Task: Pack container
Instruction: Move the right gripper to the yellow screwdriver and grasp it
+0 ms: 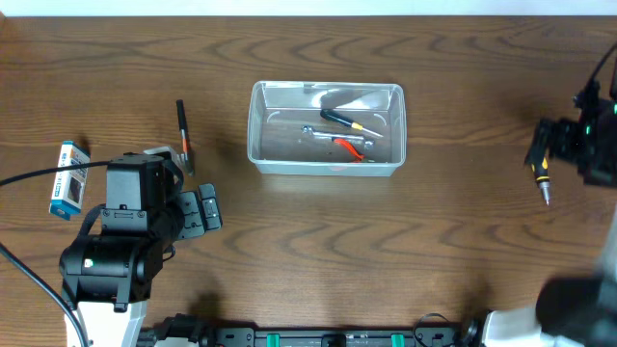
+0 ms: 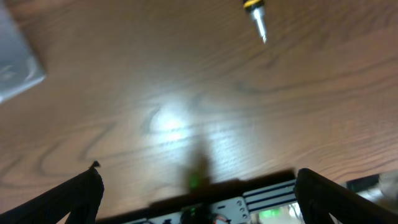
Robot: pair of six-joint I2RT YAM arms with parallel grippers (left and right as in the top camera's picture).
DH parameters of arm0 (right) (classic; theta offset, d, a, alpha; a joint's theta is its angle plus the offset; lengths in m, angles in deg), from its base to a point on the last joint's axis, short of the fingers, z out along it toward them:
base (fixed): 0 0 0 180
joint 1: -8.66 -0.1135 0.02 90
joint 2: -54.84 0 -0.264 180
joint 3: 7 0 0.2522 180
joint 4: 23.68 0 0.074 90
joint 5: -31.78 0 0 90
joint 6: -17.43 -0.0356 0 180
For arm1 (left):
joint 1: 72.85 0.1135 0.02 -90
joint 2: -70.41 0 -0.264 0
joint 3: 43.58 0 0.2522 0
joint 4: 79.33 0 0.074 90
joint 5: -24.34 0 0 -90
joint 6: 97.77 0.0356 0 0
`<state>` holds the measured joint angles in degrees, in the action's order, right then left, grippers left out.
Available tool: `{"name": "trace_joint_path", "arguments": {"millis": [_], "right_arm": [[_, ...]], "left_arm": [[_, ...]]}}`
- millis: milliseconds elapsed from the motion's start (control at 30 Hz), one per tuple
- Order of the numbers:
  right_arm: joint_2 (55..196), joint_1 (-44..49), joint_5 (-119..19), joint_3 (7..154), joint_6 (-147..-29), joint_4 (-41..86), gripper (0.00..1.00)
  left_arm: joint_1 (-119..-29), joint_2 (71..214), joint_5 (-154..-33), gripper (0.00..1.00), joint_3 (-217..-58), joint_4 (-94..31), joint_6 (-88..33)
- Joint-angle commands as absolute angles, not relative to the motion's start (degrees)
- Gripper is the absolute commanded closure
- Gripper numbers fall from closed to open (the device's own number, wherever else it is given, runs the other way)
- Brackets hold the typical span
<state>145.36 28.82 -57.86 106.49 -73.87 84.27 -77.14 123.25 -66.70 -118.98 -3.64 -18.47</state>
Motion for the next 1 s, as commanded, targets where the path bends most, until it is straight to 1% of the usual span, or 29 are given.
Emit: {"name": "trace_joint_path", "arguments": {"millis": [0,167,300,433,567,733,967], "right_arm": [[135.0,27.7,-57.18,99.14,-75.95,83.16,0.01],[125.38,27.86,-58.91,86.79,-73.52,77.65,0.01],[125.95,28.84,-58.86,82.03,-69.52,72.18,0.01],[132.29,31.59,-58.58,82.14,-65.72,64.99,0.01],[140.33,33.65,-57.51,82.29,-57.74,59.35,0.01],[150.78,35.2,-58.51,83.6,-54.44,53.23,0.01],[158.5,35.29,-61.03,83.65,-48.32,43.7,0.01]], "left_arm": [[-77.43,123.51,-66.02,0.02,-119.7,-3.59,-18.8],[-77.43,125.04,-66.02,0.02,-119.7,-3.62,-18.77],[-77.43,126.66,-66.02,0.02,-119.7,-3.53,-18.77],[-77.43,127.77,-66.02,0.02,-119.7,-3.53,-18.77],[-77.43,127.84,-65.98,0.02,-119.7,-4.51,-18.8],[-77.43,127.84,-64.25,0.02,-119.7,-4.66,-18.82],[-77.43,127.84,-64.25,0.02,-119.7,-4.77,-18.84]]}}
